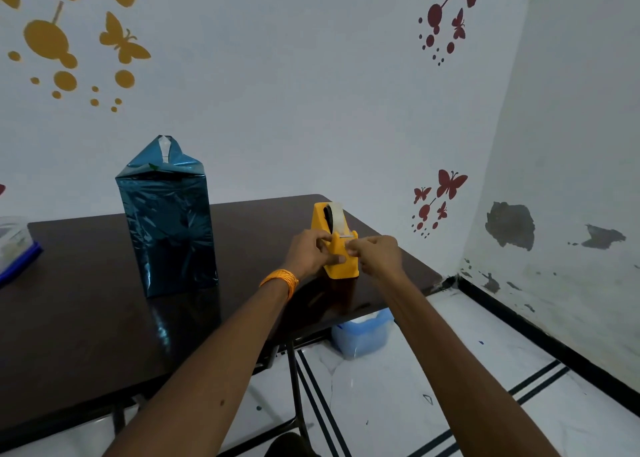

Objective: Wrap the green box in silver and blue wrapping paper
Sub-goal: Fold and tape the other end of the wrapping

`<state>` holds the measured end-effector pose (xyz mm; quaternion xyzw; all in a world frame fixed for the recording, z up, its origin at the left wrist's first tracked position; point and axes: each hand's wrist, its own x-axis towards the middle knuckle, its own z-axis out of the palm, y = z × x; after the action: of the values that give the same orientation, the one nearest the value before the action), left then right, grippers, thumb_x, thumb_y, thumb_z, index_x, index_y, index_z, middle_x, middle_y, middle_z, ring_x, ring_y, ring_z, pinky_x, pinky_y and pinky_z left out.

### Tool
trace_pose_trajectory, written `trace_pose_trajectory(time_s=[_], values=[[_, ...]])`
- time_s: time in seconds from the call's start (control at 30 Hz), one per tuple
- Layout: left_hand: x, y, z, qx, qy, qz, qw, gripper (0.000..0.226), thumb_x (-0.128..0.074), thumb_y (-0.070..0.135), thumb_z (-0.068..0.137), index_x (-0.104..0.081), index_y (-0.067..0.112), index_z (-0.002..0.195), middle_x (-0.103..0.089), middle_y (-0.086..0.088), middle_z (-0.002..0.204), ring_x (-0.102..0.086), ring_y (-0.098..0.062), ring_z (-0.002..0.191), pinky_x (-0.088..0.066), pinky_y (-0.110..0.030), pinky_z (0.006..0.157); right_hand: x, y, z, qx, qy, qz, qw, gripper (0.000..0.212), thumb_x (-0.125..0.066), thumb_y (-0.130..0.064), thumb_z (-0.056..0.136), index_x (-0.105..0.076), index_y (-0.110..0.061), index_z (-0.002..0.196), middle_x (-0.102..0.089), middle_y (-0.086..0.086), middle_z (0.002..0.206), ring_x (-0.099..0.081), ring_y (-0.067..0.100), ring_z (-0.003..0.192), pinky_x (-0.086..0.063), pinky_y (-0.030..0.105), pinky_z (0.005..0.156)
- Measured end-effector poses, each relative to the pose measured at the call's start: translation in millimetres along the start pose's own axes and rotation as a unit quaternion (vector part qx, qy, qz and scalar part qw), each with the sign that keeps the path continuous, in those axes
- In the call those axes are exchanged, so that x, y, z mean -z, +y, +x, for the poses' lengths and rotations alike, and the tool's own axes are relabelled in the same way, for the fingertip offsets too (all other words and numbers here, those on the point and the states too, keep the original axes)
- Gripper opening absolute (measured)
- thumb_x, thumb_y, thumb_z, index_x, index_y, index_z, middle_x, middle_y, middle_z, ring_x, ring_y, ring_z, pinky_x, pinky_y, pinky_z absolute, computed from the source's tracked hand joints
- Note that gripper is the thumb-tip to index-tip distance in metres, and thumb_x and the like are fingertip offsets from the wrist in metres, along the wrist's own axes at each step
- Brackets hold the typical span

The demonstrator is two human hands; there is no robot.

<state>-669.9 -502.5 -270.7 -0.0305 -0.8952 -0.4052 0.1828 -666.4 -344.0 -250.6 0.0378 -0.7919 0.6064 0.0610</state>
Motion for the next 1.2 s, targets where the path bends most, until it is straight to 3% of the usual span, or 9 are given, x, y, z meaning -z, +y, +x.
trace_pose_trajectory(time_s=[0.13, 0.3, 0.47, 0.53, 0.67, 0.77, 0.87, 1.07, 1.2], values=[[0.2, -1.6, 0.4, -0.002, 0.004, 0.004, 1.0, 0.052, -0.089, 0.027, 0.069, -0.07, 0.008, 0.113, -0.067, -0.003, 0.087, -0.06, -0.015, 0.078, -0.045, -0.022, 0.065, -3.1, 5.3, 0.6, 0.01, 0.004, -0.007, 1.0, 0.022, -0.072, -0.012, 0.079, -0.068, -0.009, 0.058, -0.056, 0.003, 0.054, -0.05, 0.017, 0.056, -0.044, 0.032, 0.06], [0.0, -1.8, 1.4, -0.005, -0.007, 0.021, 1.0, 0.059, -0.089, 0.024, 0.069, -0.066, 0.006, 0.119, -0.067, -0.005, 0.089, -0.064, -0.02, 0.084, -0.049, -0.027, 0.072, 3.0, 24.1, -5.8, 0.078, 0.001, -0.161, 0.984, 0.02, -0.07, -0.013, 0.081, -0.07, 0.002, 0.067, -0.065, 0.014, 0.061, -0.057, 0.021, 0.054, -0.052, 0.032, 0.06], [29.3, 7.5, -1.7, -0.004, -0.073, 0.12, 0.99, 0.064, -0.086, 0.013, 0.071, -0.059, 0.015, 0.128, -0.071, -0.001, 0.096, -0.067, -0.017, 0.088, -0.056, -0.037, 0.084, 1.6, -12.0, -15.1, 0.214, 0.016, -0.099, 0.972, 0.011, -0.068, -0.026, 0.09, -0.073, -0.017, 0.087, -0.069, -0.003, 0.077, -0.062, 0.007, 0.072, -0.046, 0.021, 0.063], [58.9, 16.4, -7.3, -0.027, -0.014, 0.152, 0.988, 0.05, -0.079, 0.009, 0.076, -0.062, 0.017, 0.122, -0.072, -0.001, 0.093, -0.069, -0.018, 0.087, -0.057, -0.04, 0.082, -10.3, -33.3, -19.4, 0.245, -0.008, -0.039, 0.969, 0.006, -0.067, -0.021, 0.091, -0.071, -0.021, 0.094, -0.067, -0.002, 0.079, -0.06, 0.005, 0.071, -0.042, 0.012, 0.06], [147.3, 55.2, -30.2, -0.09, 0.183, 0.16, 0.966, 0.02, -0.066, 0.008, 0.081, -0.073, 0.019, 0.096, -0.073, 0.004, 0.083, -0.068, -0.011, 0.077, -0.056, -0.031, 0.075, -54.7, -75.0, -32.8, 0.281, -0.076, 0.069, 0.954, 0.031, -0.065, -0.006, 0.086, -0.067, -0.026, 0.11, -0.067, -0.001, 0.095, -0.063, 0.009, 0.075, -0.046, 0.014, 0.06], [210.9, 86.0, -48.2, -0.136, 0.287, 0.078, 0.945, 0.014, -0.063, 0.01, 0.084, -0.073, 0.02, 0.087, -0.07, 0.009, 0.078, -0.067, -0.006, 0.067, -0.058, -0.028, 0.066, -90.3, -108.4, -36.1, 0.308, -0.117, 0.104, 0.938, 0.047, -0.07, -0.001, 0.081, -0.063, -0.027, 0.119, -0.064, -0.001, 0.109, -0.066, 0.011, 0.089, -0.054, 0.022, 0.073], [270.7, 94.8, -66.1, -0.135, 0.34, 0.063, 0.928, 0.016, -0.063, 0.008, 0.085, -0.074, 0.018, 0.089, -0.071, 0.008, 0.081, -0.067, -0.005, 0.076, -0.059, -0.028, 0.071, -120.1, -133.7, -38.5, 0.356, -0.199, 0.101, 0.907, 0.064, -0.078, -0.004, 0.077, -0.054, -0.032, 0.13, -0.066, -0.002, 0.109, -0.065, 0.012, 0.099, -0.056, 0.026, 0.082], [331.8, 39.5, -88.0, -0.023, 0.248, 0.071, 0.966, 0.029, -0.049, 0.004, 0.091, -0.073, 0.02, 0.095, -0.073, 0.003, 0.094, -0.066, -0.011, 0.094, -0.054, -0.03, 0.082, -160.0, -156.4, -39.3, 0.449, -0.241, 0.043, 0.859, 0.084, -0.088, -0.011, 0.073, -0.043, -0.031, 0.141, -0.07, -0.007, 0.104, -0.064, 0.003, 0.104, -0.048, 0.02, 0.093], [332.2, 17.8, -90.8, -0.032, 0.143, 0.145, 0.979, 0.046, -0.054, -0.012, 0.081, -0.069, 0.021, 0.109, -0.07, 0.006, 0.104, -0.064, -0.008, 0.103, -0.048, -0.012, 0.077, -175.0, -166.5, -38.3, 0.452, -0.219, 0.061, 0.863, 0.075, -0.085, -0.011, 0.076, -0.048, -0.032, 0.138, -0.074, -0.008, 0.092, -0.068, 0.004, 0.095, -0.05, 0.022, 0.096]])
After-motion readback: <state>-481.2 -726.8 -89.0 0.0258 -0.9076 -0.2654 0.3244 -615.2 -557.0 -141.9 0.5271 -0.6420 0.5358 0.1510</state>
